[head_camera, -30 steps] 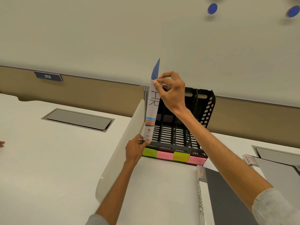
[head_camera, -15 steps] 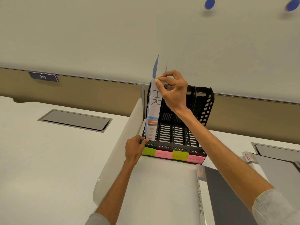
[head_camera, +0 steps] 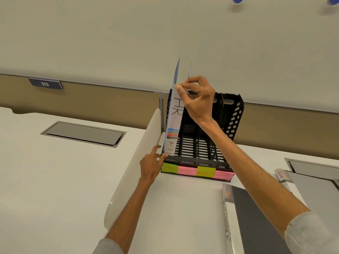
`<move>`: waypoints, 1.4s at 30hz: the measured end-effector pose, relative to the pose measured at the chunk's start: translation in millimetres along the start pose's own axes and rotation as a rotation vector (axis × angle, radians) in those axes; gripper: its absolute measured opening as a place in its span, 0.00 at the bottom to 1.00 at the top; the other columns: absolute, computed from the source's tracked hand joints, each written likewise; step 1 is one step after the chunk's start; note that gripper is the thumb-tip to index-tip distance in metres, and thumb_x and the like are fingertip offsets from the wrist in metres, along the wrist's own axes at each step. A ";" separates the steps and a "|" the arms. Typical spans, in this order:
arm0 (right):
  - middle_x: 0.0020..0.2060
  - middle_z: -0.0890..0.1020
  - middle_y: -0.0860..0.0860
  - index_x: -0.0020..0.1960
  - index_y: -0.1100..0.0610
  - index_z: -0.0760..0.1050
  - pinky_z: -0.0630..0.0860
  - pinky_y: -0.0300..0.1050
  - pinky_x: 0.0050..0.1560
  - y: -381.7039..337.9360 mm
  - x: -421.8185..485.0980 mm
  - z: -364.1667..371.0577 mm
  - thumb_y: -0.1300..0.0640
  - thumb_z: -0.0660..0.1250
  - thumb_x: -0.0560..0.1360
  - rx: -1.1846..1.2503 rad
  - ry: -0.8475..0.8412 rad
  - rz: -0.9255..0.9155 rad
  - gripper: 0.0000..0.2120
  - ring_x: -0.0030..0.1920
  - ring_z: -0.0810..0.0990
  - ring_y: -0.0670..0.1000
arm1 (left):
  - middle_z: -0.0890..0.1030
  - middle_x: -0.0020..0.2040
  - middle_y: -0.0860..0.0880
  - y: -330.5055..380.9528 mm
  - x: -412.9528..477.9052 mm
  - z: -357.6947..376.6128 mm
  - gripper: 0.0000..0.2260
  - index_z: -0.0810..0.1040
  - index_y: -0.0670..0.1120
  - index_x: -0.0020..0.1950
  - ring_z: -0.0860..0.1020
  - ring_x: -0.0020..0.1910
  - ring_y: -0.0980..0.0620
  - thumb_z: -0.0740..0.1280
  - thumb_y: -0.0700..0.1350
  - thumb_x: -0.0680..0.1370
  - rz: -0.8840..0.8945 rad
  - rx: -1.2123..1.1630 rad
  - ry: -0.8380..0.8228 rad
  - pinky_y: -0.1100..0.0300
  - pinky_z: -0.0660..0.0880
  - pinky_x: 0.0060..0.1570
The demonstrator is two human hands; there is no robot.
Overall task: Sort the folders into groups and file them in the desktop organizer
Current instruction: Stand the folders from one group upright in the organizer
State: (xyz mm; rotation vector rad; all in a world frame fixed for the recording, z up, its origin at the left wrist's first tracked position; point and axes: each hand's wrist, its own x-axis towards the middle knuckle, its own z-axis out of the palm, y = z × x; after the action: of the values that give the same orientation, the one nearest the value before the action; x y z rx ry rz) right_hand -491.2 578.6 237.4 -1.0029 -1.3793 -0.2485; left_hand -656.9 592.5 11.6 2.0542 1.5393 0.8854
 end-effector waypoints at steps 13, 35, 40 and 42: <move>0.44 0.78 0.51 0.44 0.60 0.84 0.80 0.49 0.33 3.3 0.2 -5.9 0.58 0.73 0.73 -0.014 0.014 -0.041 0.06 0.45 0.81 0.53 | 0.86 0.47 0.48 -2.6 6.7 6.3 0.16 0.81 0.45 0.51 0.83 0.43 0.49 0.67 0.58 0.77 0.044 0.001 0.049 0.61 0.75 0.42; 0.45 0.79 0.58 0.45 0.63 0.84 0.81 0.37 0.36 -0.2 -5.9 -1.7 0.58 0.73 0.74 0.054 -0.056 -0.004 0.07 0.45 0.81 0.50 | 0.86 0.47 0.46 1.7 6.2 -2.9 0.15 0.85 0.44 0.52 0.84 0.44 0.51 0.72 0.54 0.74 -0.025 -0.107 0.026 0.60 0.78 0.48; 0.46 0.80 0.57 0.45 0.61 0.85 0.82 0.44 0.35 -0.2 -13.1 0.3 0.57 0.73 0.74 0.027 -0.101 -0.034 0.07 0.45 0.81 0.53 | 0.85 0.48 0.48 6.7 7.2 -5.8 0.21 0.79 0.46 0.53 0.83 0.44 0.50 0.77 0.57 0.68 -0.124 -0.135 0.031 0.50 0.81 0.49; 0.46 0.80 0.56 0.45 0.60 0.85 0.82 0.45 0.35 -1.5 -20.3 4.5 0.57 0.73 0.74 0.014 -0.132 -0.042 0.06 0.46 0.80 0.52 | 0.82 0.60 0.49 12.5 6.0 -5.4 0.35 0.71 0.50 0.68 0.82 0.54 0.47 0.77 0.60 0.66 -0.078 -0.070 -0.063 0.50 0.79 0.53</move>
State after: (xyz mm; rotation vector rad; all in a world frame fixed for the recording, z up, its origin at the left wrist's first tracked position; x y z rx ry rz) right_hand -500.1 573.0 219.4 -0.9933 -1.5218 -0.2064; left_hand -651.0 594.3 25.2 1.9405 1.5228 0.8264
